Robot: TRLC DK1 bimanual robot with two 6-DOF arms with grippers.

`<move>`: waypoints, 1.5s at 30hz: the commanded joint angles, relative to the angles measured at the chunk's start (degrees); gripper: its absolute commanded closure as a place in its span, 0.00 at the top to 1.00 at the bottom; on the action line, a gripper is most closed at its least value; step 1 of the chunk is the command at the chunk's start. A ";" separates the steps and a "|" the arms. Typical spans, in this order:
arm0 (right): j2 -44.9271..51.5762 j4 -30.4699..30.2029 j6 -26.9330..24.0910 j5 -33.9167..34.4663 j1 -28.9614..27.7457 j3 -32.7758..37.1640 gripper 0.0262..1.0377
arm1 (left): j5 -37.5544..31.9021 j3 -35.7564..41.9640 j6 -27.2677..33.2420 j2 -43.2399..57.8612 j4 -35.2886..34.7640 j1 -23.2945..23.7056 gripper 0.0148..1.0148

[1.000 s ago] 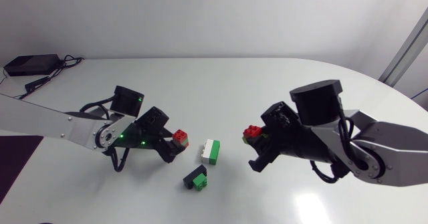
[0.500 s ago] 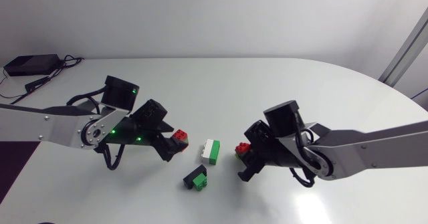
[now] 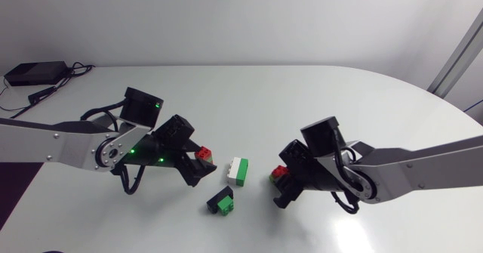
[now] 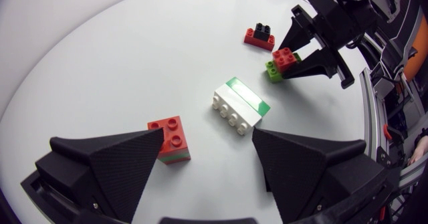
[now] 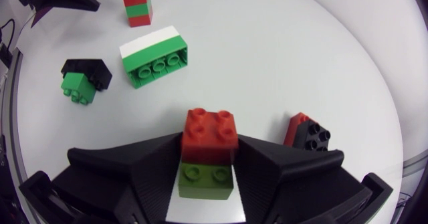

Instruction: Separate the duplo bricks

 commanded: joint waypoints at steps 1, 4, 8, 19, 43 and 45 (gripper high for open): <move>-1.45 -2.87 -1.94 0.14 -0.51 -2.40 0.82 | 0.26 -1.20 0.83 -0.54 -0.21 -0.42 0.90; -2.59 -4.98 -2.20 0.32 -0.51 -2.67 0.91 | 0.26 -1.29 0.83 -0.54 -0.29 -0.42 0.90; -5.66 -6.74 -2.03 0.58 -0.69 -2.93 0.95 | 0.26 -1.37 0.83 -0.72 -0.29 -0.42 0.90; -3.73 -15.35 2.72 8.58 -6.66 10.52 0.94 | 0.26 0.03 0.65 -0.02 -0.56 -0.16 0.92; 7.96 -19.40 9.05 9.63 -11.67 18.43 0.67 | 0.26 1.62 1.09 -1.25 -2.67 -0.60 0.92; 8.22 -19.66 9.13 9.37 -11.85 18.78 0.59 | 0.26 1.70 1.09 -1.42 -2.84 -0.60 0.92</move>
